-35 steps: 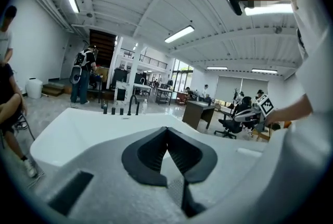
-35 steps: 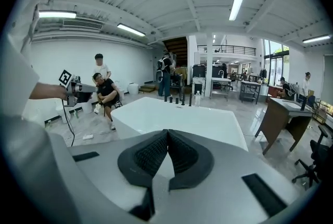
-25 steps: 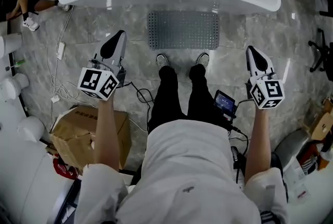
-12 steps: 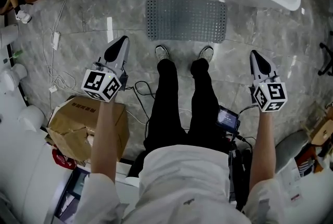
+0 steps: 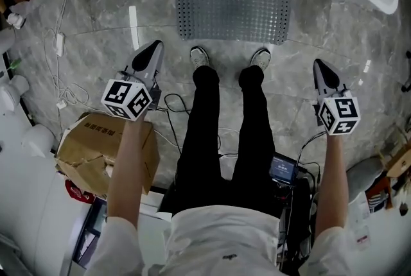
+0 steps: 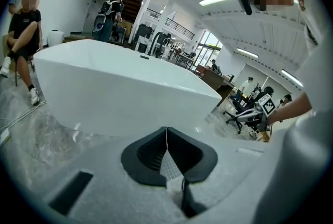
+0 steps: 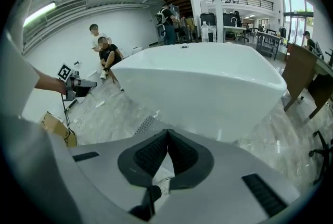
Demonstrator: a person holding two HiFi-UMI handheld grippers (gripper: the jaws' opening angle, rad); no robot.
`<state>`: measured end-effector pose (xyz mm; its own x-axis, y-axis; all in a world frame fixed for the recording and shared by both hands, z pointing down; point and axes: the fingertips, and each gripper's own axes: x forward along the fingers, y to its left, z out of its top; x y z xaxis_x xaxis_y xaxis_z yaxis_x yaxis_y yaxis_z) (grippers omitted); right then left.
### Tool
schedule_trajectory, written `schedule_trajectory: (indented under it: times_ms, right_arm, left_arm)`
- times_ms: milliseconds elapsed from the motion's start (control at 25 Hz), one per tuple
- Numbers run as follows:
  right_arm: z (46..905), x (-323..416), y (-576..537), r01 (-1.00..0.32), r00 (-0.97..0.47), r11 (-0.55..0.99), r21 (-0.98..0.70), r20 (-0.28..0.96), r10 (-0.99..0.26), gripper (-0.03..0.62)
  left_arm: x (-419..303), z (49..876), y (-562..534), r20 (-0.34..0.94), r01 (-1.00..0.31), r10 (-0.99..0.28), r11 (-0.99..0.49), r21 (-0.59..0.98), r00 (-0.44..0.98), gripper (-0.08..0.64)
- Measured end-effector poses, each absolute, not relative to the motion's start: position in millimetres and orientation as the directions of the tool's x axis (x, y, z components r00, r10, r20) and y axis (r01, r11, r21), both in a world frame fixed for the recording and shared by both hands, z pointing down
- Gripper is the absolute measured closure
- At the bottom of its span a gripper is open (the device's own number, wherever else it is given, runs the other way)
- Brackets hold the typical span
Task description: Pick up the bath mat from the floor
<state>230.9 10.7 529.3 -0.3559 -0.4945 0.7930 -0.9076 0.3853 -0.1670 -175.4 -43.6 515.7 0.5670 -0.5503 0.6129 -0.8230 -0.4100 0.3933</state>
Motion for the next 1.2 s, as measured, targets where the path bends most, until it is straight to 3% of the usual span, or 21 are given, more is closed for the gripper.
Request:
schedule_trajectory:
  times_ms: [1040,1120,1200]
  right_arm:
    - [808.5,271.9,16.3,-0.925,-0.246,0.348,-0.150,0.936,-0.253,0.580]
    - [829.3,275.1,12.5,-0.927,-0.252,0.337,-0.162,0.937,-0.243,0.564]
    - [849.1,277.3,10.4,-0.926,-0.263,0.331,-0.178,0.936,-0.233,0.508]
  left_arm:
    - [-229.1,806.7,-25.1,0.783,-0.881,-0.405,-0.234,0.411,0.472,0.543]
    - [-234.1,829.2,-21.6,0.791,-0.885,-0.399,-0.228,0.405,0.464,0.541]
    - [-236.5,850.4,-18.2,0.798,-0.886,-0.385,-0.236,0.400,0.463,0.538]
